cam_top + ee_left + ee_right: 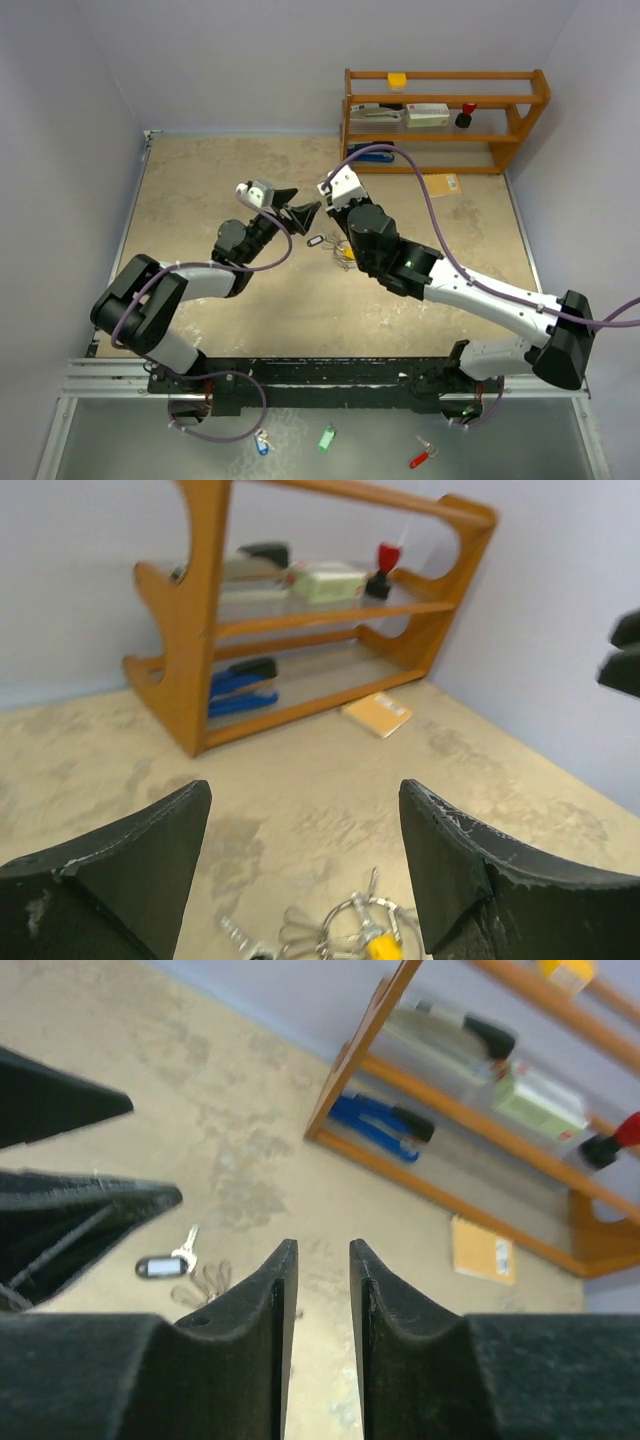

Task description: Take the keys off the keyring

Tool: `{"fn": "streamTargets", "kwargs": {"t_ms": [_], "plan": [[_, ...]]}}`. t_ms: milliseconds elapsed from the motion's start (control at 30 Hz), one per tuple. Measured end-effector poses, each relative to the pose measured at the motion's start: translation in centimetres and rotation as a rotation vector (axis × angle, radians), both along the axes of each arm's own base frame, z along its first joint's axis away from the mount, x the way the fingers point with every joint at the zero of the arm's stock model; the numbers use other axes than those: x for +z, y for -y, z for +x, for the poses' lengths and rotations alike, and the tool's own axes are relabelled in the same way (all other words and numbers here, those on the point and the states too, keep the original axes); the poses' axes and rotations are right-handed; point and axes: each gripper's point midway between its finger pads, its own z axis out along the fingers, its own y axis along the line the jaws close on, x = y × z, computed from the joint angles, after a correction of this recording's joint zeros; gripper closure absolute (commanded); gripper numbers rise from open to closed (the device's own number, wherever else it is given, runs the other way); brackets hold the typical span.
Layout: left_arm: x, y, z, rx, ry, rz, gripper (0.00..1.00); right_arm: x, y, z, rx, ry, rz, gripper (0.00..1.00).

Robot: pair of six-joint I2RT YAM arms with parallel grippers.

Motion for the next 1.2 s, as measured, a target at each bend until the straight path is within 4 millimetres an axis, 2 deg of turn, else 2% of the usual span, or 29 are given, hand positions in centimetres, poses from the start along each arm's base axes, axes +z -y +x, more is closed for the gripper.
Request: {"fn": "streamTargets", "kwargs": {"t_ms": [33,100,167,267,333,533,667,800,933,1200], "plan": [[-0.9,-0.5,0.3,0.030,-0.031,0.016,0.27,-1.1,0.0,0.1,0.010,-0.036,0.009,0.60],[-2.0,-1.2,0.5,0.072,-0.069,0.034,0.27,-3.3,0.4,0.3,0.024,-0.107,0.026,0.60],[-2.9,-2.1,0.3,0.108,-0.098,0.043,0.27,-5.7,0.9,0.7,0.040,-0.183,0.040,0.66],[-4.6,-3.6,-0.4,0.161,-0.141,0.057,0.27,-10.5,2.2,0.5,0.060,-0.322,0.023,0.70],[-5.5,-4.3,-0.8,0.186,-0.162,0.063,0.27,-13.3,2.3,-0.3,0.087,-0.408,-0.005,0.69],[-6.8,-5.6,-1.3,0.233,-0.208,0.057,0.28,-18.6,0.8,-3.0,0.216,-0.579,-0.066,0.60],[-7.4,-5.9,-1.5,0.245,-0.225,0.058,0.28,-20.8,0.3,-4.4,0.279,-0.652,-0.080,0.59],[-7.4,-5.9,-1.5,0.246,-0.229,0.054,0.28,-22.7,-0.3,-4.5,0.308,-0.709,-0.081,0.62],[-7.7,-6.0,-1.5,0.250,-0.234,0.057,0.28,-24.5,0.0,-4.1,0.298,-0.758,-0.088,0.63],[-7.8,-6.1,-1.5,0.255,-0.237,0.058,0.28,-26.0,0.0,-3.3,0.293,-0.784,-0.083,0.63]]}}
